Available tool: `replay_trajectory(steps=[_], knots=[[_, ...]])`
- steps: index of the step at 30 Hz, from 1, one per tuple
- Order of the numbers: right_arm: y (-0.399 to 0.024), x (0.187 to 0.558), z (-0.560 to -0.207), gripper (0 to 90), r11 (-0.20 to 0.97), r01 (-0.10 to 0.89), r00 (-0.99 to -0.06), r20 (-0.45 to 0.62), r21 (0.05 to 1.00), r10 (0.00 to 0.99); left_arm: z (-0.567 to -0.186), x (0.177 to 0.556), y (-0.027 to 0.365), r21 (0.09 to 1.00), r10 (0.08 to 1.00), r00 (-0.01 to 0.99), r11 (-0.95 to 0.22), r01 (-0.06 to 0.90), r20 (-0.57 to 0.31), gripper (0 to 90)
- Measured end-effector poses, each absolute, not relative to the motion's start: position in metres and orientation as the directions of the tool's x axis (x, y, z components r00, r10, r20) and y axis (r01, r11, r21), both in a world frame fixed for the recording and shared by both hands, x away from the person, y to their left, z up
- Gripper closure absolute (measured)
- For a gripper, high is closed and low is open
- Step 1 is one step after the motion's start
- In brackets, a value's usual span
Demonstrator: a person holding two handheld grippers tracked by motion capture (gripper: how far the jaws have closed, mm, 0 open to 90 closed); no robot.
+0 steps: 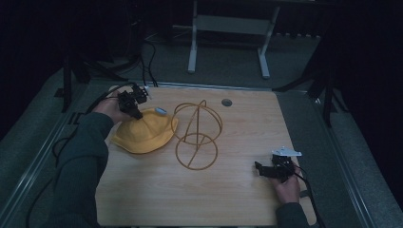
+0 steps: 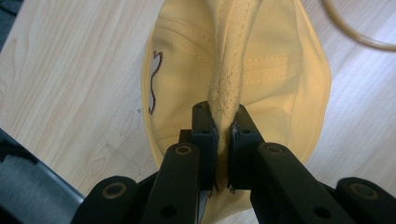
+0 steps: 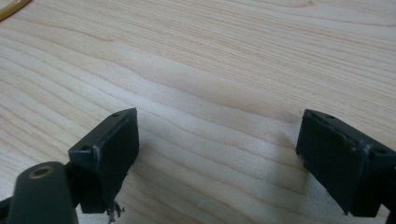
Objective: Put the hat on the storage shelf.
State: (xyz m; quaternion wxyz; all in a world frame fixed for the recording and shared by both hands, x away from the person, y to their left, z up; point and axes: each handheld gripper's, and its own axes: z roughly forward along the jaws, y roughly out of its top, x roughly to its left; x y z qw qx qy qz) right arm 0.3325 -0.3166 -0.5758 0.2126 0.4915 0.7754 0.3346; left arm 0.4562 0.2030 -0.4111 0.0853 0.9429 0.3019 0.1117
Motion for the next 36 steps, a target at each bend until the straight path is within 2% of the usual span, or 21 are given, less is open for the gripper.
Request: replay_trajectory(steps=[9,36], knots=[[-0.317,0.332,-0.576,13.2,0.293,0.62,-0.427,-0.001,0.728,0.904,-0.389,0.439,0.209,0.276,0.568,0.811,-0.809,0.519,0.141,83.6],[-0.317,0.333,-0.576,13.2,0.294,0.618,-0.427,-0.002,0.729,0.904,-0.366,0.41,0.214,0.296,0.51,0.847,-0.84,0.454,0.149,83.1]])
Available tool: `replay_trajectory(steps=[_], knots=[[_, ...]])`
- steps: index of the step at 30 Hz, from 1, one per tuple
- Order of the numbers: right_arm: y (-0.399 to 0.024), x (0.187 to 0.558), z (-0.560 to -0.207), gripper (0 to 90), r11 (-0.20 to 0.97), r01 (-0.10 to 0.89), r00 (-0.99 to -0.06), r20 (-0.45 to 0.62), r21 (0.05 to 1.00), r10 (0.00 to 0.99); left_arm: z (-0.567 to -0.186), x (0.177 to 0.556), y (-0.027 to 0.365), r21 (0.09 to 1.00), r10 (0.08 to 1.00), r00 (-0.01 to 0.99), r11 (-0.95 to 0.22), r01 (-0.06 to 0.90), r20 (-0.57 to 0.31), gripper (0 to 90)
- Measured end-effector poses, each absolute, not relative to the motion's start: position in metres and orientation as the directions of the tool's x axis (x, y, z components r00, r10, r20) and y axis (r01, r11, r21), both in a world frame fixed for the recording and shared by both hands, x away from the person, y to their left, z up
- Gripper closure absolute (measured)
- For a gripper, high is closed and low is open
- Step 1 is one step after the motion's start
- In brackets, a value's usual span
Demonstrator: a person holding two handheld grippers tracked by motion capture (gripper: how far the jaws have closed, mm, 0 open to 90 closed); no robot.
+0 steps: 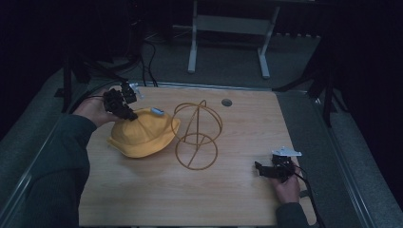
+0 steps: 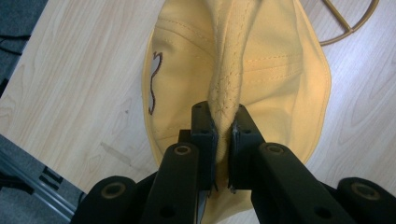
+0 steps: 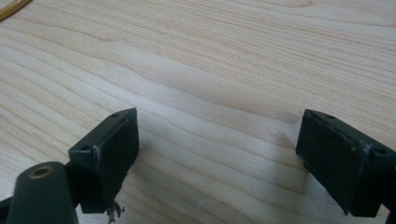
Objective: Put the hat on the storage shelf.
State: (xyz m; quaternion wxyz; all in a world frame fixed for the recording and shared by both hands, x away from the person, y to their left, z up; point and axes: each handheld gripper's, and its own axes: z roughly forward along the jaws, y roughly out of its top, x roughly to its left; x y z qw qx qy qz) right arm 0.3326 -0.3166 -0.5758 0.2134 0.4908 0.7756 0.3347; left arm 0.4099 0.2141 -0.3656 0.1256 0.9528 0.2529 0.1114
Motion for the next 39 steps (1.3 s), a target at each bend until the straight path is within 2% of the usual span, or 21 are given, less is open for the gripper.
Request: replay_trajectory(steps=[6,13,18,39], knots=[[-0.316,0.333,-0.576,13.2,0.291,0.619,-0.425,-0.001,0.729,0.905,-0.359,0.404,0.219,0.331,0.518,0.838,-0.832,0.446,0.173,83.2],[-0.316,0.333,-0.576,13.2,0.291,0.619,-0.425,0.0,0.73,0.905,-0.353,0.4,0.228,0.362,0.54,0.825,-0.812,0.458,0.167,83.3],[-0.316,0.333,-0.576,13.2,0.291,0.619,-0.425,0.0,0.73,0.905,-0.346,0.395,0.238,0.419,0.568,0.808,-0.779,0.467,0.157,83.3],[-0.316,0.333,-0.576,13.2,0.289,0.62,-0.424,0.001,0.729,0.905,-0.325,0.387,0.258,0.511,0.6,0.79,-0.721,0.467,0.125,83.4]])
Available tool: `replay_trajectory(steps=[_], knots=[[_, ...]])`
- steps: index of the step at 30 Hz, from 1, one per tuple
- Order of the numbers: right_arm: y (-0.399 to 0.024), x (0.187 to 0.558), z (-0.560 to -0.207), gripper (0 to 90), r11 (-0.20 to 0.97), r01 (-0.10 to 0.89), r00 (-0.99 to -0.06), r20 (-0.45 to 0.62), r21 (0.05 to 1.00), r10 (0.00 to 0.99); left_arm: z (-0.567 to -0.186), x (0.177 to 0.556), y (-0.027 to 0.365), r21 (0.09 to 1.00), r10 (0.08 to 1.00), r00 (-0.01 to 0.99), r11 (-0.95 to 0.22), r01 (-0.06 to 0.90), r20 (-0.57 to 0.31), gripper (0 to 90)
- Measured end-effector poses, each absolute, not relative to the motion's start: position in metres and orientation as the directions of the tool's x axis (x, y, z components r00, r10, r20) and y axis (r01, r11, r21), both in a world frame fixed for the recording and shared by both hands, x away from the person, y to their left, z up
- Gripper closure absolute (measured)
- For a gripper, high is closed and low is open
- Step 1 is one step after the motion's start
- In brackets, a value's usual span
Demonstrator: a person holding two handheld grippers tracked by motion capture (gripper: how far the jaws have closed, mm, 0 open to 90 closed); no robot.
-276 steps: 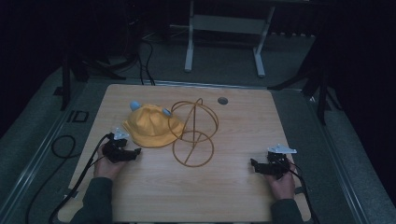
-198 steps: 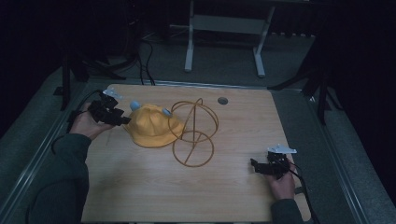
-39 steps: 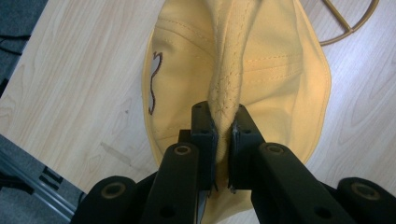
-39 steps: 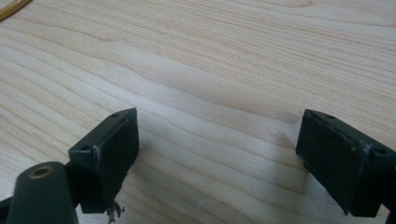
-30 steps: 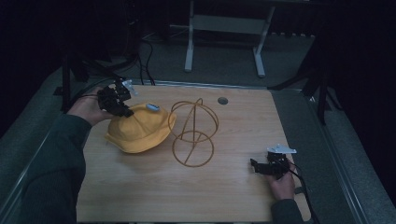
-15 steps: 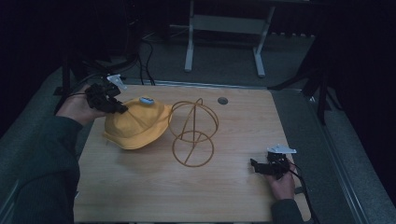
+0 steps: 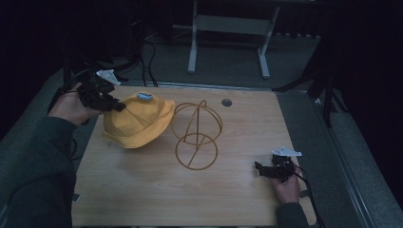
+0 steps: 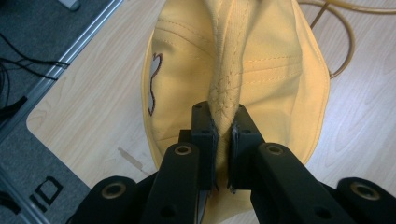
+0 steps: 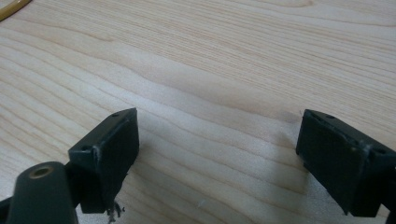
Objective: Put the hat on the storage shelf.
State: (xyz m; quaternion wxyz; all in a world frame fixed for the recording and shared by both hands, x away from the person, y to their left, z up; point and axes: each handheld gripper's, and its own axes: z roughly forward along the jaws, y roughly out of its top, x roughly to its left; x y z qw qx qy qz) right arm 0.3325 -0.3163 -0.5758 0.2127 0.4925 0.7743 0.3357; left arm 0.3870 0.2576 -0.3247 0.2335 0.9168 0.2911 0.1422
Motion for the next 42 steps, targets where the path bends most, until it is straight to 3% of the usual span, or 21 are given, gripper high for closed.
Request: replay_trajectory(steps=[42], knots=[[-0.316,0.332,-0.575,13.2,0.286,0.624,-0.422,0.005,0.727,0.907,-0.286,0.376,0.257,0.59,0.542,0.835,-0.707,0.391,0.095,83.4]])
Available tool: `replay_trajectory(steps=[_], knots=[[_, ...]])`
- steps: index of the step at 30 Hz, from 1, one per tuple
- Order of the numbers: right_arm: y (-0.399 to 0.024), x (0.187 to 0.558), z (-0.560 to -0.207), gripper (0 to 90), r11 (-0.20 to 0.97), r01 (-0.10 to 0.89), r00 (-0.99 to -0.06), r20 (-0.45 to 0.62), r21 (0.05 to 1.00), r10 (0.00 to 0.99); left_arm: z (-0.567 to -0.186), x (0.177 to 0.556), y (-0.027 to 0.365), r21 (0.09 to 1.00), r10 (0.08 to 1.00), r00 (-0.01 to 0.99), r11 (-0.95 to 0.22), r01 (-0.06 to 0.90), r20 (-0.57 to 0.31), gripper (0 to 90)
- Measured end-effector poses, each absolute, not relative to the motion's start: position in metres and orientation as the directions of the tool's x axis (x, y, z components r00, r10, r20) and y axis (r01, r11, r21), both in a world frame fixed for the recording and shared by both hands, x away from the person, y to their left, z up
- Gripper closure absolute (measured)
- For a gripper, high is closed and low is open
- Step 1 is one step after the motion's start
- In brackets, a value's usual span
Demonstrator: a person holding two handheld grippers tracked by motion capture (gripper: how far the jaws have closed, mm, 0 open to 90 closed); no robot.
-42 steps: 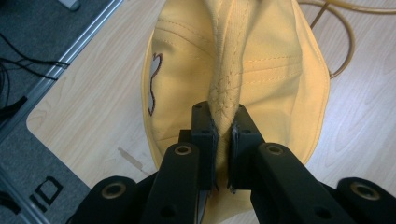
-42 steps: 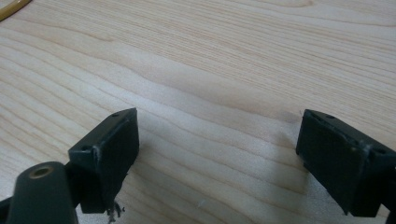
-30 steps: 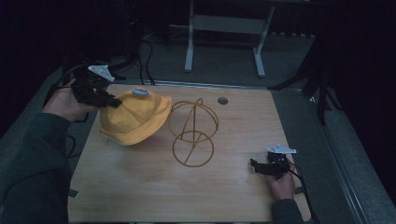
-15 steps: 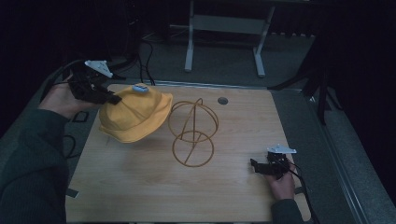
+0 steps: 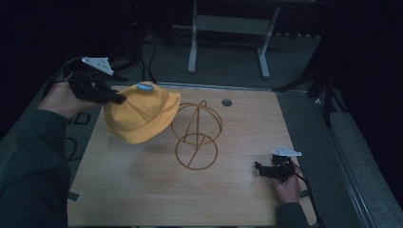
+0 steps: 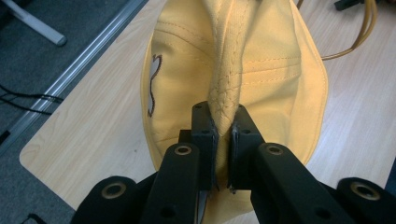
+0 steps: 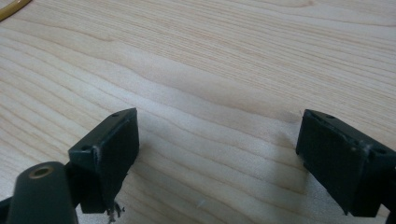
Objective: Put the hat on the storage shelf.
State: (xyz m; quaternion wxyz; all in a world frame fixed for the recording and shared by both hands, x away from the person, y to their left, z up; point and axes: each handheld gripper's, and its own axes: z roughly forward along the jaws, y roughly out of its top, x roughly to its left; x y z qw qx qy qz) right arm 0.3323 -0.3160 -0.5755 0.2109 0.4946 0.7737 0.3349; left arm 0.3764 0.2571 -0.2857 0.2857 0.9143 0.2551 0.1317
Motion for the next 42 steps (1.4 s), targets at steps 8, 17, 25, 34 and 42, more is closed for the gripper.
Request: replay_trajectory(steps=[8,17,25,34,42], knots=[[-0.316,0.332,-0.576,13.2,0.288,0.623,-0.423,0.004,0.727,0.906,-0.279,0.376,0.245,0.584,0.505,0.857,-0.729,0.358,0.105,83.3],[-0.316,0.332,-0.575,13.2,0.286,0.624,-0.422,0.005,0.727,0.907,-0.275,0.374,0.234,0.582,0.474,0.874,-0.744,0.33,0.111,83.3],[-0.316,0.332,-0.575,13.2,0.286,0.624,-0.422,0.005,0.727,0.907,-0.272,0.373,0.227,0.579,0.451,0.886,-0.754,0.311,0.111,83.3],[-0.316,0.332,-0.575,13.2,0.286,0.624,-0.422,0.005,0.727,0.907,-0.266,0.373,0.22,0.578,0.431,0.895,-0.762,0.291,0.118,83.3],[-0.316,0.332,-0.575,13.2,0.286,0.624,-0.422,0.005,0.727,0.907,-0.261,0.373,0.214,0.575,0.419,0.899,-0.77,0.277,0.127,83.3]])
